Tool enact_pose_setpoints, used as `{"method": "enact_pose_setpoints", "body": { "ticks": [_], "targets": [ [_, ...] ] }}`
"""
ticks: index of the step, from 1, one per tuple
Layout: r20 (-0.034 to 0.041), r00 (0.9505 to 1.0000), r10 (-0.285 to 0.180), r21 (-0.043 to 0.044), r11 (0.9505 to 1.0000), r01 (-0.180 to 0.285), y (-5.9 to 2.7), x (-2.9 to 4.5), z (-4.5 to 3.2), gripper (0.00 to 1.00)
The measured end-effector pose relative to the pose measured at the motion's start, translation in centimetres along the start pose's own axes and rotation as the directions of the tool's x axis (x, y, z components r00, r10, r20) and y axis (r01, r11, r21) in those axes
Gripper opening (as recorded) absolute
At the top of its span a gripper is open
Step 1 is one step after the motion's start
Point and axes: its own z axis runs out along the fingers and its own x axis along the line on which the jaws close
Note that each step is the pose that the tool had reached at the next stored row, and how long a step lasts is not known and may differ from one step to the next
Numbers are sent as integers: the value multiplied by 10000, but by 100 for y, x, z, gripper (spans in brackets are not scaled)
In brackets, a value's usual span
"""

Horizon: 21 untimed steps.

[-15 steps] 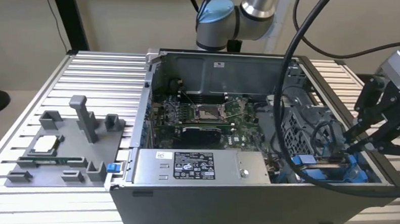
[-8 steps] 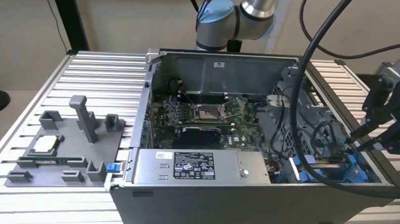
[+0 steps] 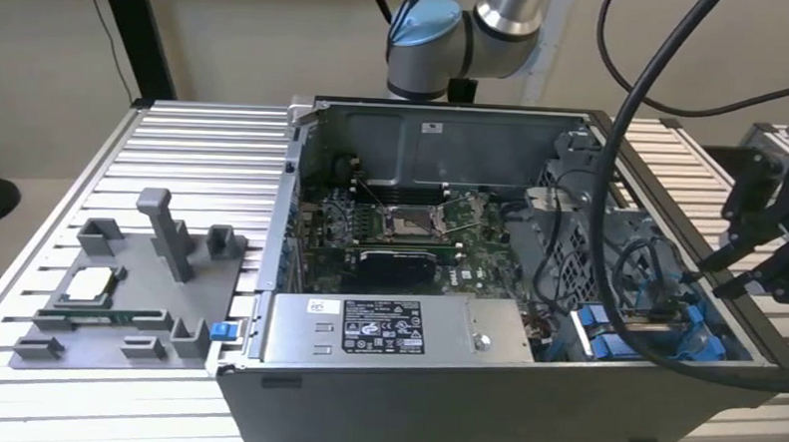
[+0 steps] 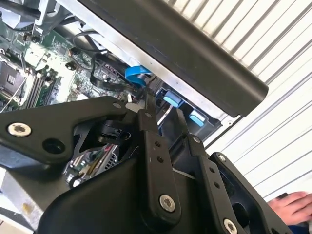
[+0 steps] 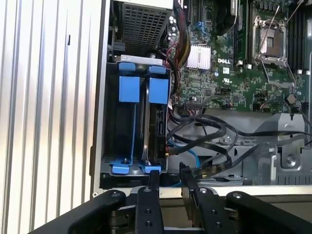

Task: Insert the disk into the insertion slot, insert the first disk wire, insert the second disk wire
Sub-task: 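Insert the second disk wire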

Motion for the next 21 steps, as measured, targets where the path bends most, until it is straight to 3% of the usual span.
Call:
{"method": "enact_pose_setpoints", "body": {
  "ticks": [4,6,9,10,11,14,15,21],
  "targets": [
    [1,10000,1,-13,10000,-1,-3,0,0,100],
    [5,10000,34,-201,9998,-34,-8,1,0,100],
    [30,10000,37,-214,9998,-36,-9,2,12,100],
    [80,10000,31,-213,9998,-29,-10,2,17,100],
    [187,9998,17,-212,9998,-13,-11,3,22,100],
    [604,9982,-30,-205,9998,43,-14,5,33,100],
    [683,9977,-38,-203,9998,52,-16,7,41,100],
    [844,9964,-52,-220,9997,71,-39,17,87,100]
  ]
}}
